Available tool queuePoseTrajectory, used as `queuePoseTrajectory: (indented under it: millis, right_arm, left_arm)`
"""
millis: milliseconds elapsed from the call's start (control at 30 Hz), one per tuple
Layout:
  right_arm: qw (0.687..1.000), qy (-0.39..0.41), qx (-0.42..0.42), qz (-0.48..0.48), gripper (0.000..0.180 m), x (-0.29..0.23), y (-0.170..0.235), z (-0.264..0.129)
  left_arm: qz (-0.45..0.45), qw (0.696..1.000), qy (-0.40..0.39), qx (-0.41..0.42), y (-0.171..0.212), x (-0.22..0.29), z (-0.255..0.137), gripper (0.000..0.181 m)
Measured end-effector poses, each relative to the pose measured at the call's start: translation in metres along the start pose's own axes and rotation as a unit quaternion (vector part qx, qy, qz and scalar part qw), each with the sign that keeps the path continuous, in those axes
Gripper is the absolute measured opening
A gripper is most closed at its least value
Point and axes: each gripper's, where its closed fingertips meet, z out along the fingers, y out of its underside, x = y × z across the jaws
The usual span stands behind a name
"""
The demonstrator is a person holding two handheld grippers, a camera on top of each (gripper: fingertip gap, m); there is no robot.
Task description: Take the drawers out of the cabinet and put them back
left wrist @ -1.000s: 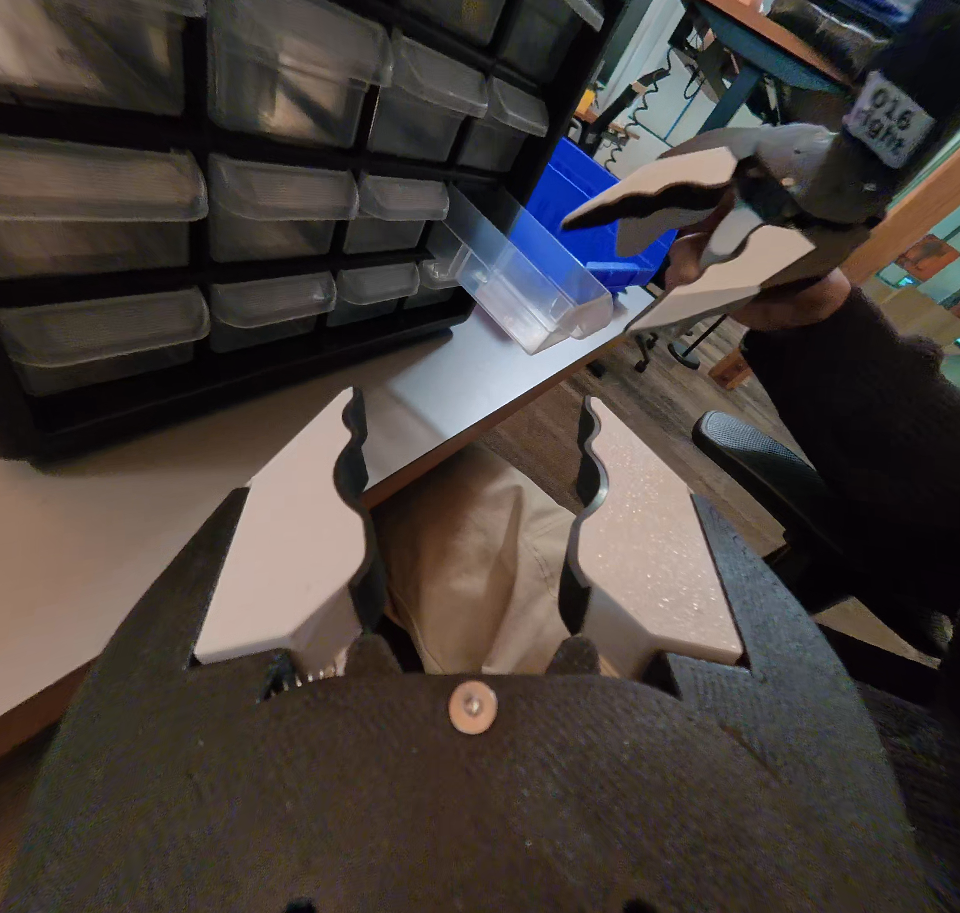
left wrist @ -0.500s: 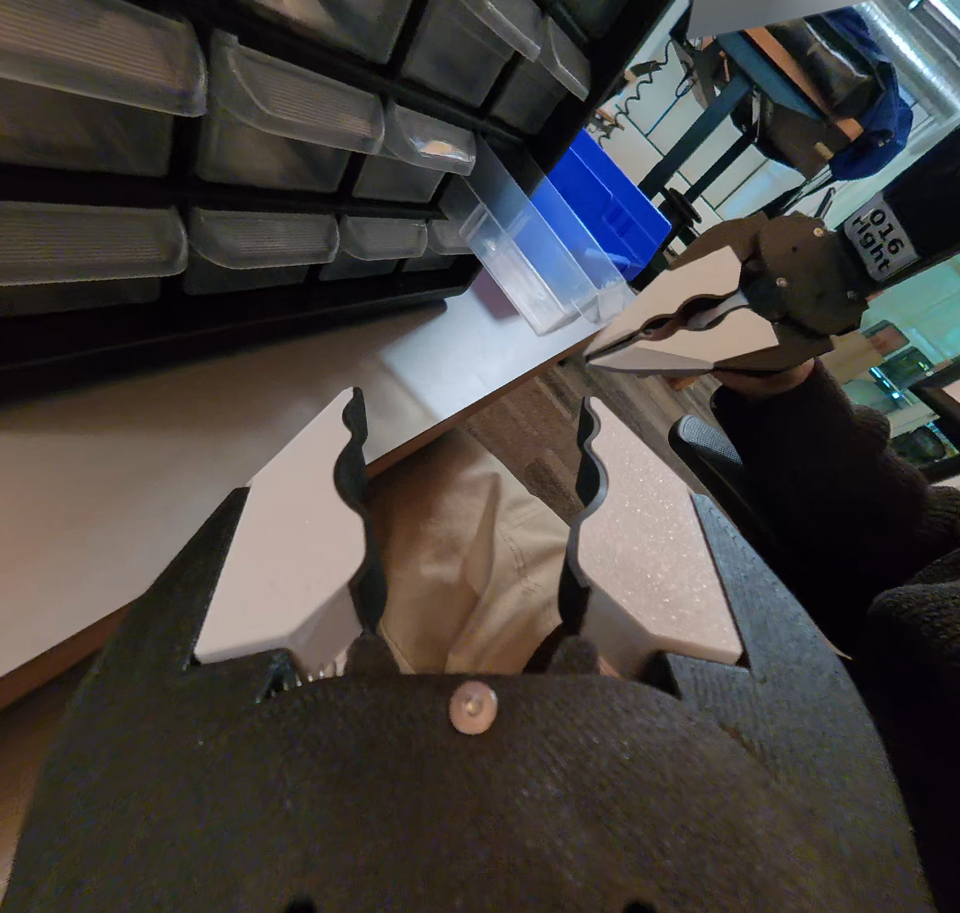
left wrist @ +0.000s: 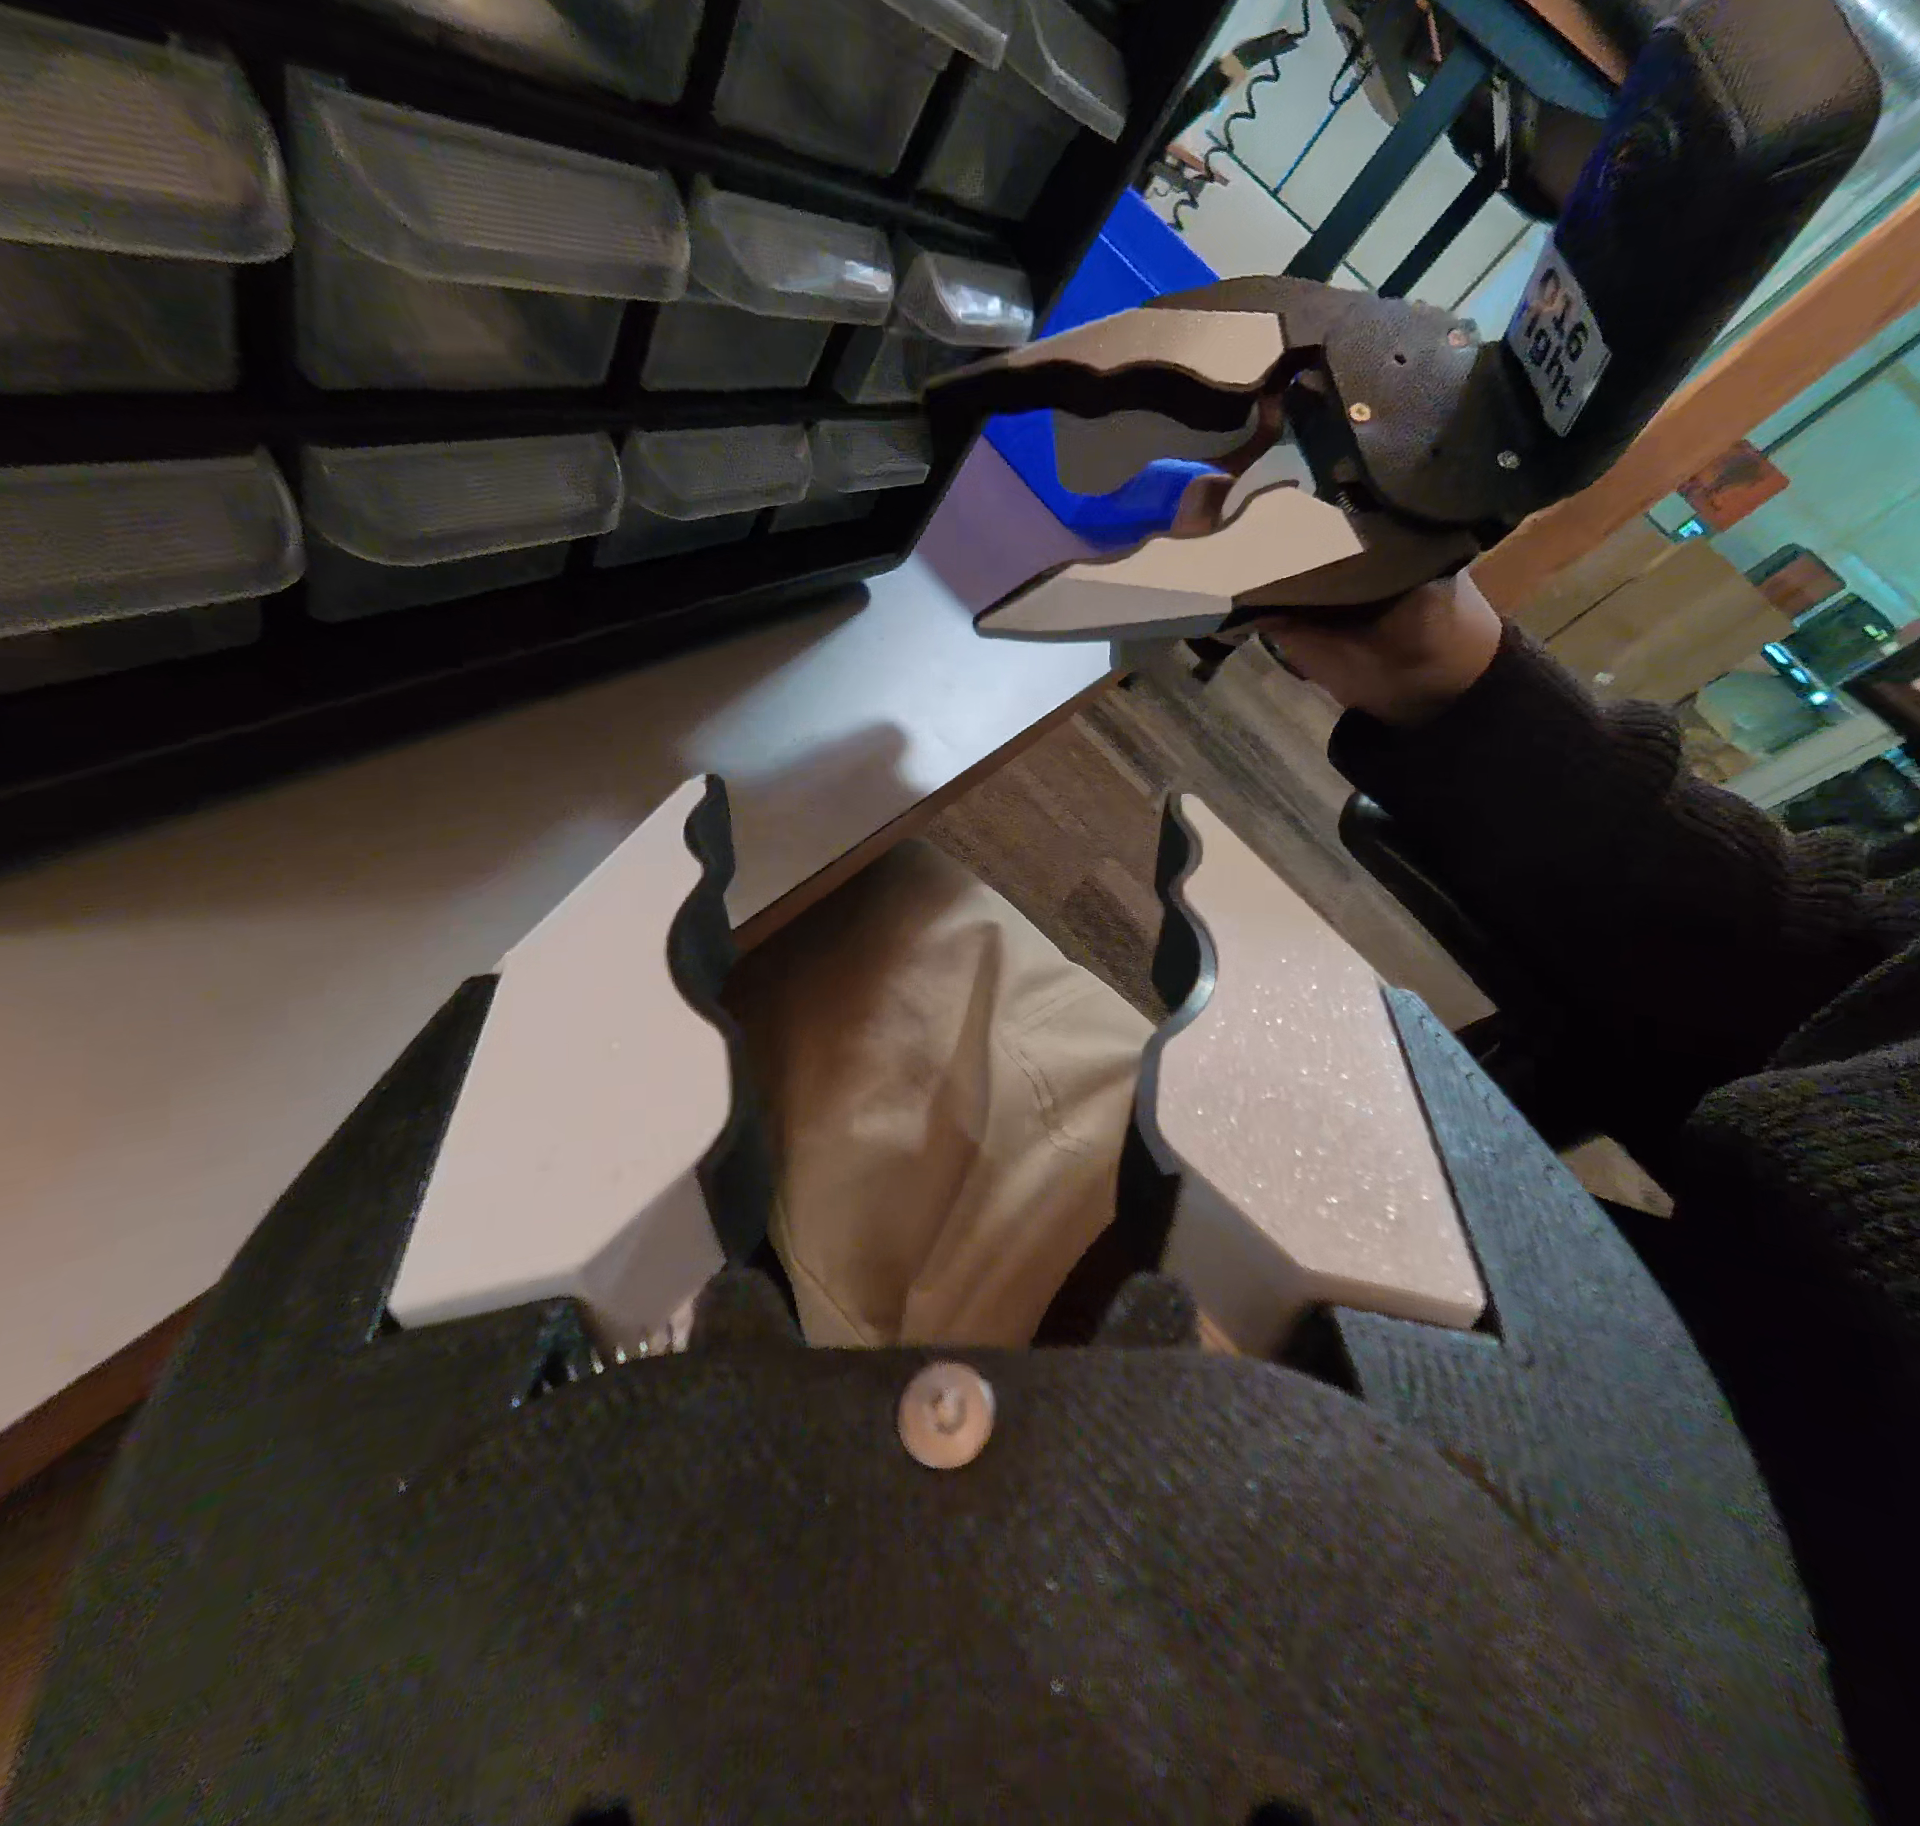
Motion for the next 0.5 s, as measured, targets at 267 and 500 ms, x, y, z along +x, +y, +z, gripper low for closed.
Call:
queuePoseTrajectory:
  millis: [267,500]
  right_arm:
    - [0.999,-0.012,0.030,0.042,0.080,-0.004,-0.003,0.003]
    - [0.994,-0.027,0.069,0.075,0.075,-0.005,-0.012,-0.006]
  left_arm:
    - [-0.035,0.999,0.020,-0.008,0.002,0.001,0.001,0.080]
    - [-0.022,0.999,0.023,-0.016,0.004,0.005,0.002,0.080]
